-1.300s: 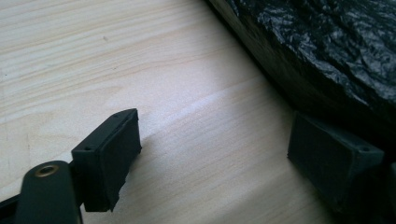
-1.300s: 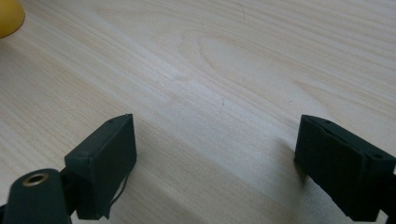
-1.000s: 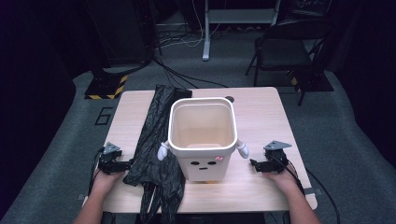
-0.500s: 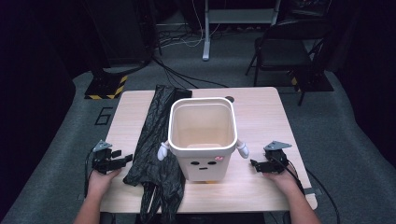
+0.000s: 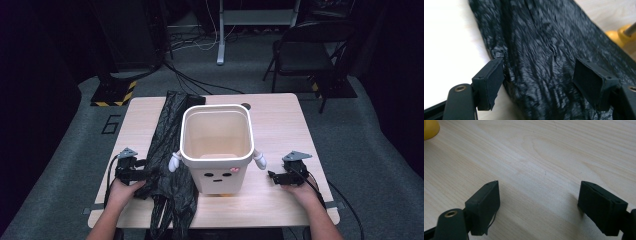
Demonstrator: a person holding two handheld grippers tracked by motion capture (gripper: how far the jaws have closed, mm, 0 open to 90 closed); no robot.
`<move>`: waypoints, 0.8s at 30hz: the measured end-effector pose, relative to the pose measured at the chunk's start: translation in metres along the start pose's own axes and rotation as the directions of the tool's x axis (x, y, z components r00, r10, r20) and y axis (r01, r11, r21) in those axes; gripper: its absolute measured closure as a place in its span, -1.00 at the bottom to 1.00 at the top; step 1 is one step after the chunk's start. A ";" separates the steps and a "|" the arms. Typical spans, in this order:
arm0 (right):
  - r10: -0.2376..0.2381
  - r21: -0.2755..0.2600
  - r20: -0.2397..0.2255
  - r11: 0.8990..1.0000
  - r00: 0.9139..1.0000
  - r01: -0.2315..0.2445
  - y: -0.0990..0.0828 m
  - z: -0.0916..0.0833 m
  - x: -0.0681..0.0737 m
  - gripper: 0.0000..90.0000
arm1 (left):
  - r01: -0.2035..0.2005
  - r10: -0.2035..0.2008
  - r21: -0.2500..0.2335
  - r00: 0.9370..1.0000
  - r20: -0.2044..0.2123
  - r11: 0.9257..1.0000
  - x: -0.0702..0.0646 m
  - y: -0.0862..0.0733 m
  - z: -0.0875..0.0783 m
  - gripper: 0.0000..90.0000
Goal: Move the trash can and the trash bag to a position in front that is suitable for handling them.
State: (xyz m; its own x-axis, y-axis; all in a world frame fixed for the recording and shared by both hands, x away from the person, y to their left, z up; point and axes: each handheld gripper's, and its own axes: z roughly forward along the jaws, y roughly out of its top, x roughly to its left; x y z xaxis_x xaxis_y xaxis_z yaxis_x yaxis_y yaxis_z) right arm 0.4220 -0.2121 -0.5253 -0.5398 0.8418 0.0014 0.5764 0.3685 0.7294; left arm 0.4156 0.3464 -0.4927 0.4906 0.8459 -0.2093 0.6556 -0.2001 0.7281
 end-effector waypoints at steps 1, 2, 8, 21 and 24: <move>-0.001 0.000 0.000 1.000 1.000 0.001 0.000 0.000 0.000 -0.63 | -0.010 0.010 0.023 1.000 -0.003 1.000 -0.001 -0.001 0.005 -0.46; -0.001 -0.001 0.000 1.000 1.000 0.001 0.000 0.000 0.000 -0.63 | -0.022 0.022 0.048 1.000 -0.018 0.999 -0.003 -0.002 0.009 -0.45; 0.003 0.001 0.001 1.000 1.000 -0.003 0.000 0.000 0.000 -0.63 | -0.107 0.117 0.120 0.989 -0.085 0.987 -0.008 -0.007 0.018 -0.31; 0.001 0.000 0.001 1.000 1.000 -0.001 0.000 0.000 0.000 -0.64 | -0.230 0.238 0.156 0.971 -0.033 0.961 -0.017 -0.011 0.021 0.69; 0.001 -0.001 0.001 1.000 1.000 -0.001 0.000 0.000 0.000 -0.64 | -0.215 0.222 0.150 0.975 -0.029 0.965 -0.015 -0.012 0.020 0.81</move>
State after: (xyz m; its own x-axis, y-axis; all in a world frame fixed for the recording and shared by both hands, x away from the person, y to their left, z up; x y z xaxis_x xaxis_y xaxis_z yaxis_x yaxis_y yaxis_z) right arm 0.4221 -0.2117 -0.5254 -0.5387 0.8425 0.0008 0.5761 0.3677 0.7300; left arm 0.4122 0.3266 -0.5110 0.6072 0.7942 -0.0235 0.6131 -0.4495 0.6497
